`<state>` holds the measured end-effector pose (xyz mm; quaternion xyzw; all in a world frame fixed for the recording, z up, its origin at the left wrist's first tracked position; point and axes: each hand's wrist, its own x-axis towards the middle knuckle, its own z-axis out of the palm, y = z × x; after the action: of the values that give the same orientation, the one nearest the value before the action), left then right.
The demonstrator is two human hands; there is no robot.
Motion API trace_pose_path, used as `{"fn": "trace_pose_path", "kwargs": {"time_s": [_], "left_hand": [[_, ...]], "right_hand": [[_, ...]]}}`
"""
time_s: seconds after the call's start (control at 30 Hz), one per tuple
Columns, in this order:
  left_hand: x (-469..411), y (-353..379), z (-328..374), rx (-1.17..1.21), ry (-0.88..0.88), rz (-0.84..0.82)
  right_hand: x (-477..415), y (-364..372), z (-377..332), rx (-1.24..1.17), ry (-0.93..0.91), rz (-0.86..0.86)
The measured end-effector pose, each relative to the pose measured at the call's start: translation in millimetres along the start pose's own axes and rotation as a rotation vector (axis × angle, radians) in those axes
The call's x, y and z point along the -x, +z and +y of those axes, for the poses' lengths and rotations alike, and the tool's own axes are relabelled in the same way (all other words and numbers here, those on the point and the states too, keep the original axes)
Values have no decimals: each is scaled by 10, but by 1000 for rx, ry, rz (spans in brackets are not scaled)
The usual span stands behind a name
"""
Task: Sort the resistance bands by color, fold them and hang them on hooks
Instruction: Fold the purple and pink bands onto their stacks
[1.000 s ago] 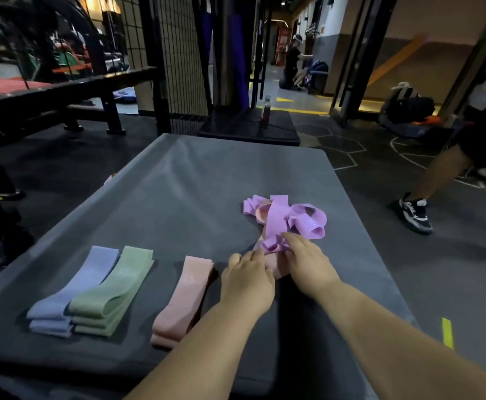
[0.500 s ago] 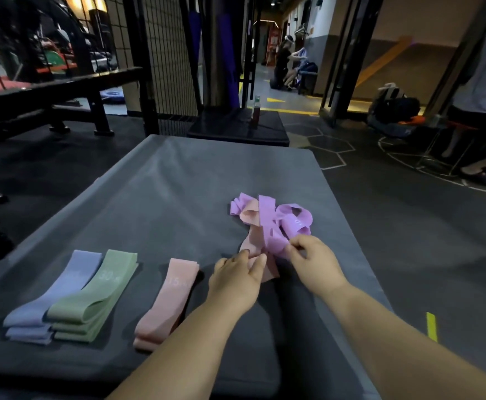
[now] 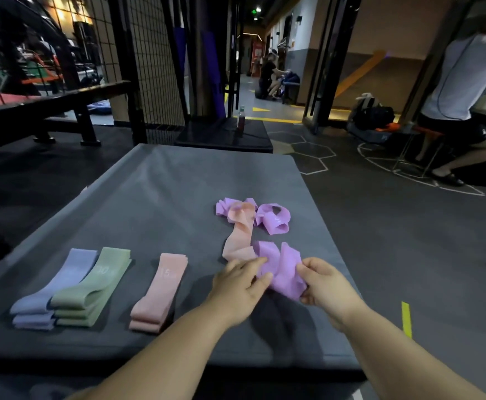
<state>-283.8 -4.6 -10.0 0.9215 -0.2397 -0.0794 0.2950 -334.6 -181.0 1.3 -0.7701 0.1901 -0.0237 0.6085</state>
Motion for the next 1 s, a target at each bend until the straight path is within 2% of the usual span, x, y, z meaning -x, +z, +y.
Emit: {"fn": "trace_pose_path", "kwargs": {"time_s": [0.1, 0.23, 0.3, 0.5, 0.7, 1.0], "left_hand": [[71, 77, 90, 118, 35, -85], [117, 126, 96, 44, 1, -187], [124, 136, 77, 1, -4, -187], [118, -21, 39, 153, 1, -208], [94, -351, -69, 75, -6, -155], [59, -247, -273, -131, -152, -129]], "right_hand": [[95, -49, -33, -142, 23, -70], [126, -155, -28, -210, 19, -64], [88, -236, 4, -182, 9, -53], [-65, -438, 103, -9, 24, -44], [-203, -576, 171, 143, 52, -17], [-278, -544, 230, 736, 102, -51]]}}
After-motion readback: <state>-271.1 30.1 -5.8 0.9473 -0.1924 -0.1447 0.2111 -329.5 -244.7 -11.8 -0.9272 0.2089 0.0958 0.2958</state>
